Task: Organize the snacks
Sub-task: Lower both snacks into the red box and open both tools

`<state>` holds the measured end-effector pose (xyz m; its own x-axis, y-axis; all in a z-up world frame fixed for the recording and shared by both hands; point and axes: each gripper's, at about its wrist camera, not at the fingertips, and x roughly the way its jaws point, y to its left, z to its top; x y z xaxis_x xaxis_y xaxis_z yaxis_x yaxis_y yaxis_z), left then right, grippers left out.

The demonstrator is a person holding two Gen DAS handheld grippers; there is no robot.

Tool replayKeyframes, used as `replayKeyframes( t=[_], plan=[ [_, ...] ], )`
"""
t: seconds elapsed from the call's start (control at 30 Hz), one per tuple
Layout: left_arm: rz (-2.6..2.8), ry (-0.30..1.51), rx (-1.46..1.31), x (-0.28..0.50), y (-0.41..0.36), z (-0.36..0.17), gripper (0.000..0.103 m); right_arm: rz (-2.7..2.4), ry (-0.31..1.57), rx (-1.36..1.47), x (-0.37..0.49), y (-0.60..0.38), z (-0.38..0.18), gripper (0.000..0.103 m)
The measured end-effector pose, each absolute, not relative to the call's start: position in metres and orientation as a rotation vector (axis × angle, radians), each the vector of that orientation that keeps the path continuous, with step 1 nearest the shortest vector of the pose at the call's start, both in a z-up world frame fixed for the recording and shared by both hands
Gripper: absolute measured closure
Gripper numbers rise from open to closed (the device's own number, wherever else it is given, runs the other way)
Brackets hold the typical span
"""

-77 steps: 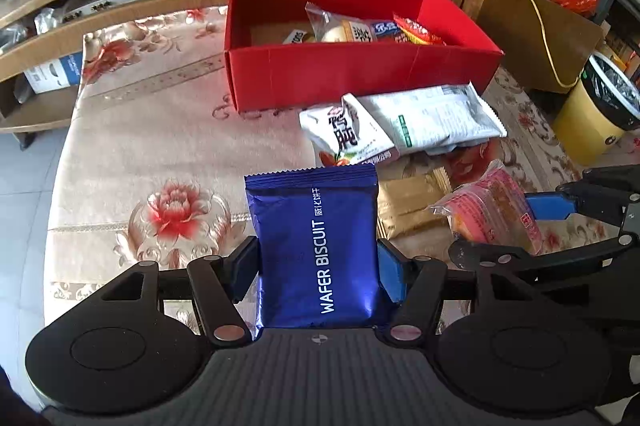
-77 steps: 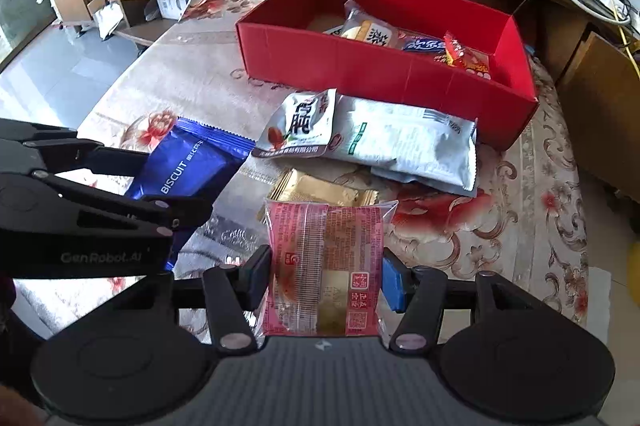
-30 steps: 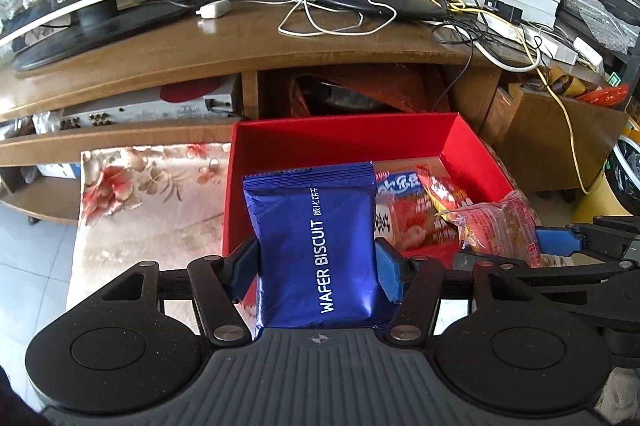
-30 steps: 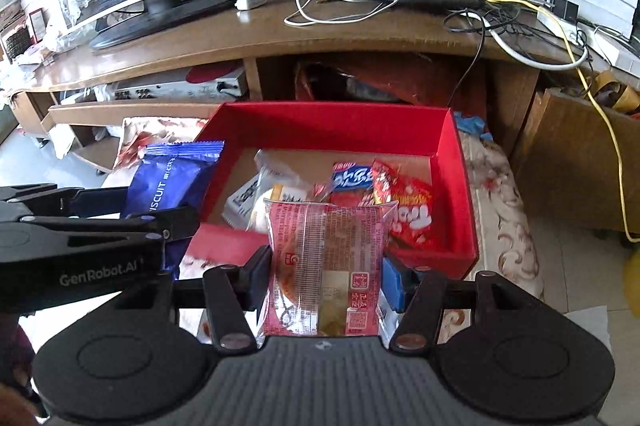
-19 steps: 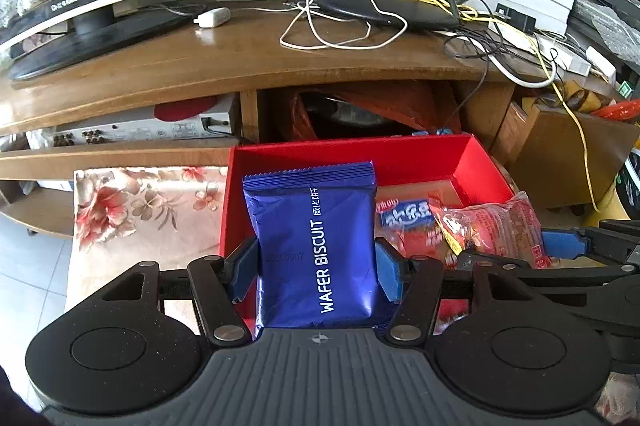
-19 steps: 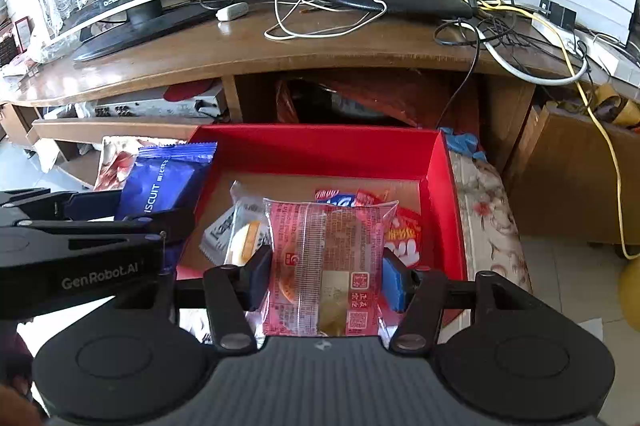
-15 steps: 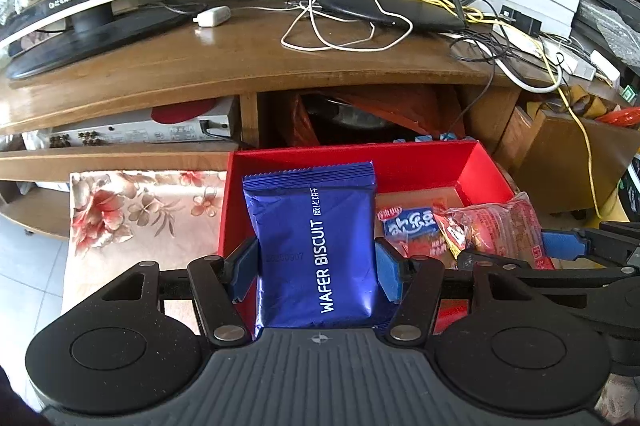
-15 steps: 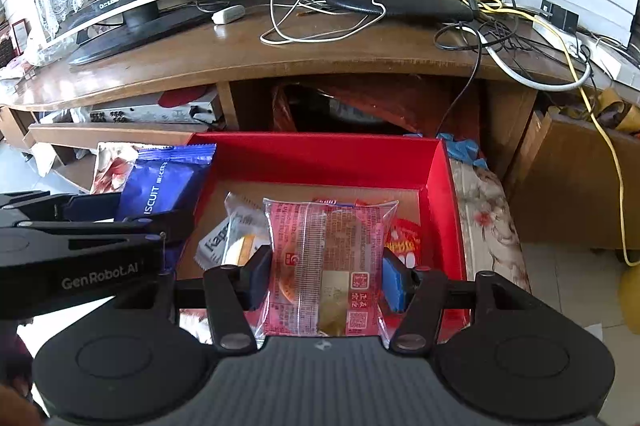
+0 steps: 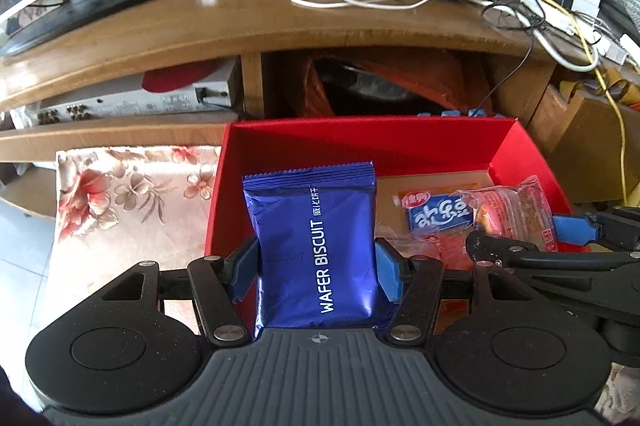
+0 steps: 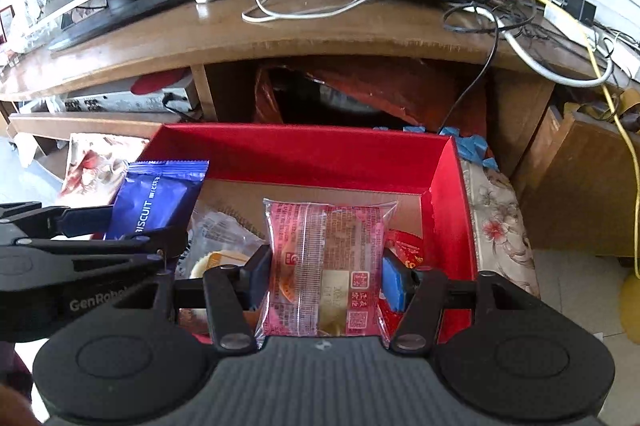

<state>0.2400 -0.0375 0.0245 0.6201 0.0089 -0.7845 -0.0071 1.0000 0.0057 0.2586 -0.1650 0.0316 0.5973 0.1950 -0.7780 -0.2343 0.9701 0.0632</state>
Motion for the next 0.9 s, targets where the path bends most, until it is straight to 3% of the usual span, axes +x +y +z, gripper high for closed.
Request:
replayKeyframes(
  t=[0.57, 0.9],
  plan=[
    [0.042, 0.948, -0.012, 0.244, -0.030, 0.008, 0.035, 0.269, 0.928, -0.094, 0.265, -0.156, 0.012, 0.041],
    [0.052, 0.946, -0.013, 0.241, -0.028, 0.010, 0.029, 0.261, 0.927, -0.101, 0.266, -0.154, 0.014, 0.041]
  ],
)
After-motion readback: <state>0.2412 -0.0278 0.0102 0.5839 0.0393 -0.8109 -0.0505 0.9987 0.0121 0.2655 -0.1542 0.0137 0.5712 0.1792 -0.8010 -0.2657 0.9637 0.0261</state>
